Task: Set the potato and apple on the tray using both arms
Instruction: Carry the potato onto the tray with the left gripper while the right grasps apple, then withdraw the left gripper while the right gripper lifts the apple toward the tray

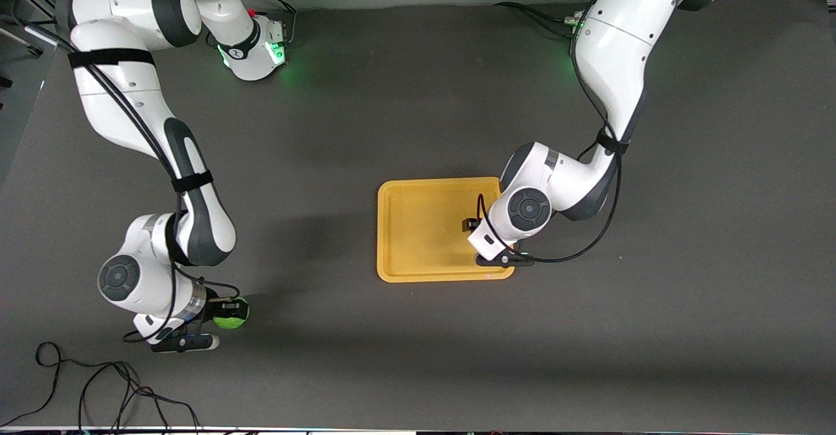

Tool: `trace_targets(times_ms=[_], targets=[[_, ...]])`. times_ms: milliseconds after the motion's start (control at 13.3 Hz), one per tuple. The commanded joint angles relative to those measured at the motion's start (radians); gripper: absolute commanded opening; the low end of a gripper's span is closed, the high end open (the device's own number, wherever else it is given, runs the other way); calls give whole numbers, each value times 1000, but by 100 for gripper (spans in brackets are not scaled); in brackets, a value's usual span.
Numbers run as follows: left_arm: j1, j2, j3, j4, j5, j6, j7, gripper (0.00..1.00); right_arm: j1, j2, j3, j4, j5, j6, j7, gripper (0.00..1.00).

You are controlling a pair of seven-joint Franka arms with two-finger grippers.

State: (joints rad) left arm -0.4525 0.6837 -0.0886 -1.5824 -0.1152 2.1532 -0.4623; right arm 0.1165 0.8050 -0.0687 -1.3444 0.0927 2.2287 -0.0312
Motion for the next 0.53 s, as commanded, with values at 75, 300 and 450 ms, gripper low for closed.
trace_targets(times_ms=[75,300,450], targets=[[105,-172,18,-14,5,-117,51,99,0,-235,-8,-32,18,-240,-71,42],[254,-286,17,-14,138,-248,192,100,2,-387,-31,-42,16,-436,-82,42],[371,-346,16,-22,138,-275,359,100,3,-484,-31,-83,15,-513,-81,42]])
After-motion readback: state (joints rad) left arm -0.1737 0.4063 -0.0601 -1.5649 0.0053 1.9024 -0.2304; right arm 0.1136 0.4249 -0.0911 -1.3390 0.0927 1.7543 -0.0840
